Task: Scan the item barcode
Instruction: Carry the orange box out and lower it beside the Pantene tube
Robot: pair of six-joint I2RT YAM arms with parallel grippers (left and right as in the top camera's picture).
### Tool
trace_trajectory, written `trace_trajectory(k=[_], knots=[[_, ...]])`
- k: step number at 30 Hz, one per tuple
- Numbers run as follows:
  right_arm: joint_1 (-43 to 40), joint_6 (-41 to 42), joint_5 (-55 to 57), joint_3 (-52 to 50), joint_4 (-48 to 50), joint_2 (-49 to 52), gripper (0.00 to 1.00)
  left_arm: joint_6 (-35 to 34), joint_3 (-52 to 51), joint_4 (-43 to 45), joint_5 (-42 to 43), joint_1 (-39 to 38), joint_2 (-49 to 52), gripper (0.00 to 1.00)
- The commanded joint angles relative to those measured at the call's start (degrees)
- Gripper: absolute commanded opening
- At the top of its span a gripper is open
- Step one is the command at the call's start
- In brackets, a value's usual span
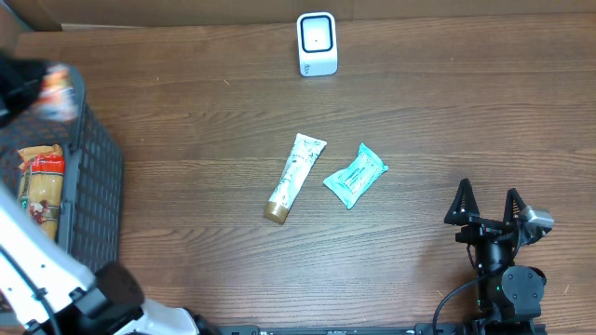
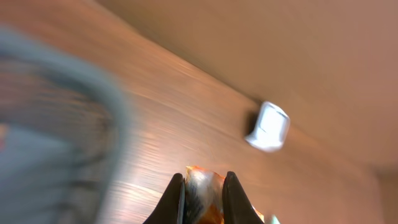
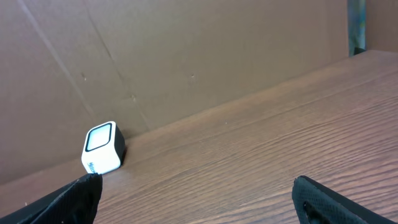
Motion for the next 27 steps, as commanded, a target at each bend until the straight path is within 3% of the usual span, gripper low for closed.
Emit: trace_trajectory(k=[1,7,15,27], knots=[[0.04,0.11,0.57,-0.59,0.35,-0.63,1.00,1.70,1.51,-2.21,-1.03,-10.51,-2.93,0.04],[0.04,0.11,0.57,-0.59,0.35,-0.63,1.00,1.70,-1.18,-5.79,-16.04,-27.91,-2.49,0.04],[0.04,0.11,0.57,-0.59,0.33,-0.63,1.00,-2.75,-16.63,-3.30,-22.86,-42.47,-2.49,0.04],[0.04,0.11,0.57,-0.59,0.33,-0.63,1.00,-10.38,-53.11,20.31,-26.88,-46.53,-2.49,0.04]])
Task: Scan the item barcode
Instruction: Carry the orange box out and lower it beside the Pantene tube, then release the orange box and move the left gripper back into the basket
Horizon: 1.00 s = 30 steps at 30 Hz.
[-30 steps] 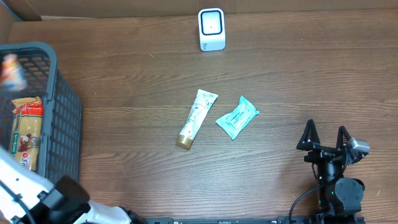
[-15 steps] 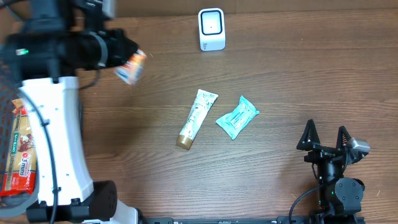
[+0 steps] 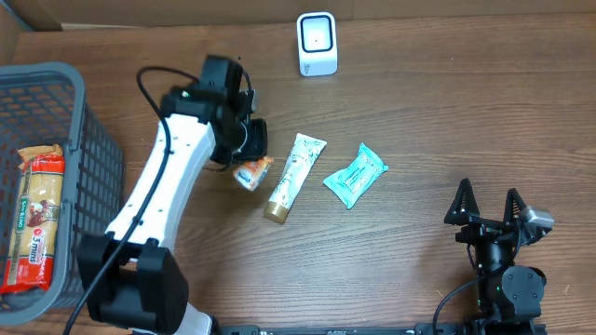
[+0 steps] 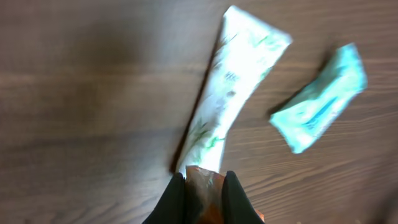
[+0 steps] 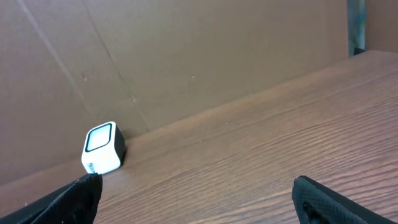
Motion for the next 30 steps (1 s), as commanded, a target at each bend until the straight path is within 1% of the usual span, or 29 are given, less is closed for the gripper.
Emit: trace_trajectory(k=[1,3,4,5,6,7,8,9,15,17,20,23,26,27,30], knots=[[0.04,0.11,0.57,-0.61,0.37,-0.57,1.00,-2.05,-8.50,6.05,-3.76,-0.22,-0.92,0.04],[0.04,0.11,0.57,-0.61,0.39,-0.57,1.00,-2.01,-12.79,9.44,-5.57,-0.24,-0.92,0.04],[0.04,0.11,0.57,-0.61,0.39,-0.57,1.00,-2.03,-14.95,11.58,-5.73,-0.24,-0.92,0.07],[0.04,0.11,0.57,-0.61,0.37,-0.57,1.00,-2.01,-15.89,12.46,-5.75,-0.22,-0.92,0.14],[0.04,0.11,0.57,-0.61,0.39,-0.57,1.00,-2.03,-16.92,13.62,-5.75,-0.24,-0.92,0.31],[0.04,0.11,0.57,-0.61,0.39,-0.57,1.00,-2.01,-17.49,14.36,-5.75,-0.22,-0.92,0.52],[0.04,0.11,0.57,-0.61,0.37,-0.57,1.00,-2.01,-18.18,15.43,-5.75,-0.24,-0.92,0.97],[0.04,0.13,0.57,-0.61,0.37,-0.57,1.00,-2.01,-18.64,16.20,-5.75,-0.24,-0.92,1.00],[0.04,0.11,0.57,-0.61,0.39,-0.57,1.00,-2.10,-17.59,16.81,-5.66,-0.22,-0.98,1.00],[0.04,0.11,0.57,-0.61,0.37,-0.57,1.00,-2.86,-15.04,15.30,-5.38,-0.20,-1.38,1.00],[0.04,0.11,0.57,-0.61,0.37,-0.57,1.00,-3.13,-7.61,10.56,-5.38,0.13,-2.56,1.00],[0.04,0.11,0.57,-0.61,0.39,-0.57,1.00,-2.78,5.27,3.04,-6.03,0.79,-4.17,1.00],[0.04,0.11,0.57,-0.61,0.39,-0.57,1.00,1.64,19.76,-3.87,-6.25,1.53,-5.14,1.00],[0.04,0.11,0.57,-0.61,0.39,-0.57,1.00,2.69,27.19,-7.89,-6.27,2.03,-5.40,1.00],[0.04,0.11,0.57,-0.61,0.37,-0.57,1.00,6.03,38.62,-13.68,-6.67,4.24,-5.53,1.00]])
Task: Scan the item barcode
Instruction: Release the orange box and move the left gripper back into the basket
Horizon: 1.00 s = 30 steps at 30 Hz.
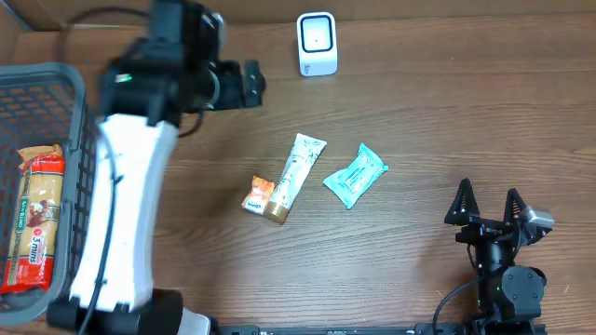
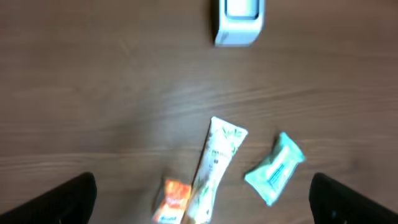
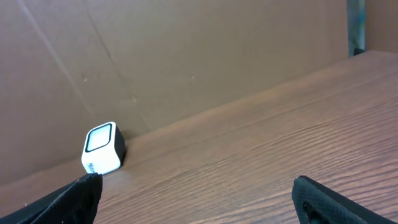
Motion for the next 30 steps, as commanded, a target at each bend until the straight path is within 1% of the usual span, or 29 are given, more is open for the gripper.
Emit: trace_trajectory(k=[1,4,7,12,14,16,20,23,26,30], knots=[[0.04,0.13,0.57,-0.61,0.35,-0.52,1.00,5.27,17.88,-8.09,-2.99,5.31,-2.23,1.00],[0.04,0.13,0.57,-0.61,0.37,-0.52,1.00,4.46,24.96,-12.22,-4.20,12.57,-2.25,1.00],[0.04,0.13,0.59,-0.61,0.37,-0.52,1.00,0.70,28.17,-14.86,-5.33,23.28,-2.56,1.00],[0.04,0.13,0.57,-0.61,0.37,-0.52,1.00,-5.05,27.63,-16.00,-5.81,41.90,-2.69,1.00],[0.04,0.13,0.57,-0.61,0.35,-0.52,1.00,-6.36,26.75,-16.37,-5.73,47.67,-2.51,1.00],[0.04,0.13,0.57,-0.61,0.37,-0.52,1.00,-6.56,25.24,-16.65,-5.70,51.87,-2.38,1.00],[0.04,0.13,0.57,-0.61,0.37,-0.52,1.00,-6.36,18.16,-17.03,-7.30,57.00,-2.38,1.00],[0.04,0.13,0.57,-0.61,0.35,-0.52,1.00,-3.93,11.08,-15.61,-8.63,58.90,-2.38,1.00],[0.04,0.13,0.57,-0.61,0.35,-0.52,1.00,0.15,4.48,-12.46,-8.61,59.14,-2.40,0.98],[0.04,0.13,0.57,-0.61,0.37,-0.52,1.00,8.31,-2.80,-7.34,-8.55,59.14,-2.38,1.00]])
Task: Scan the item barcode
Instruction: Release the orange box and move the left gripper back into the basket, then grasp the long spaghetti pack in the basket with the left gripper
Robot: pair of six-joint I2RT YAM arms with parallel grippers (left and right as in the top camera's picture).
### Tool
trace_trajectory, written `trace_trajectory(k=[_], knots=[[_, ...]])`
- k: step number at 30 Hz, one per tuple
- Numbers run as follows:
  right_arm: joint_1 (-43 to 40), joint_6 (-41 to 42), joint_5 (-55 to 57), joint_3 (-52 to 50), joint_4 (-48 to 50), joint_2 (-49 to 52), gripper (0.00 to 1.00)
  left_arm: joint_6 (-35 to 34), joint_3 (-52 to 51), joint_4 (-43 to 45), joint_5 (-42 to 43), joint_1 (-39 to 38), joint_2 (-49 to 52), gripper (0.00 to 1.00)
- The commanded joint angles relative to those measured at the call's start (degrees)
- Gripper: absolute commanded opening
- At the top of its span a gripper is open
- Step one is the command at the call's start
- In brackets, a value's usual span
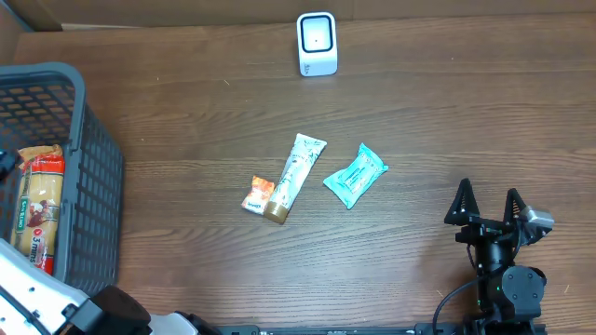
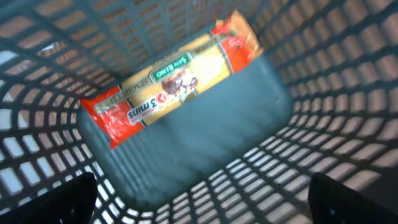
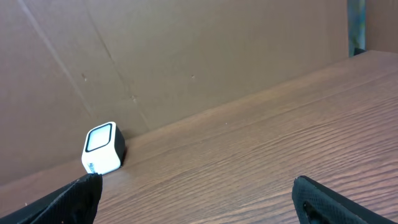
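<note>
The white scanner [image 1: 317, 43] stands at the table's far edge and shows in the right wrist view too [image 3: 103, 148]. A small orange packet [image 1: 257, 194], a pale tube [image 1: 294, 176] and a teal packet [image 1: 355, 174] lie mid-table. My left gripper [image 2: 200, 199] is open over the grey basket [image 2: 336, 56], looking down on a red and yellow pasta pack [image 2: 174, 68] on its floor. In the overhead view only the left arm's white base [image 1: 28, 298] shows. My right gripper [image 1: 488, 207] stands open and holds nothing at the front right.
The grey basket [image 1: 93, 186] fills the table's left side with the pasta pack [image 1: 37, 214] inside. A brown cardboard wall [image 3: 186, 56] runs behind the scanner.
My left gripper, open above the table near the scanner a moment ago, is now over the basket above the pasta pack. The orange packet still lies by the tube. The right arm is unchanged.
My left gripper was shut on the orange packet by the basket. Then it held the packet low beside the tube. Then it was open and raised near the scanner, with the packet left lying by the tube's end. Now it is over the basket.
</note>
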Motion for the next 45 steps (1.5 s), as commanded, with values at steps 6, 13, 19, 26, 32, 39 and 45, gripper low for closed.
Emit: trace_trajectory(k=[6,13,19,26,32,39,45], knots=[[0.04,0.13,0.52,-0.61,0.37,-0.52,1.00,23.85,-13.94,14.03,1.16,0.17,1.14,1.00],[0.04,0.13,0.52,-0.61,0.35,-0.52,1.00,34.32,-21.11,22.40,0.92,0.17,6.95,1.00],[0.04,0.13,0.52,-0.61,0.37,-0.52,1.00,36.41,-22.05,26.43,0.50,0.17,12.94,1.00],[0.04,0.13,0.52,-0.61,0.35,-0.52,1.00,37.79,-22.05,30.36,-0.87,0.17,21.05,1.00],[0.04,0.13,0.52,-0.61,0.37,-0.52,1.00,39.19,-22.05,33.40,-6.19,0.17,25.62,0.99],[0.04,0.13,0.52,-0.61,0.37,-0.52,1.00,39.30,-21.99,36.61,-8.48,0.17,25.77,1.00],[0.04,0.13,0.52,-0.61,0.37,-0.52,1.00,39.67,-22.18,36.70,-8.22,0.17,27.61,1.00]])
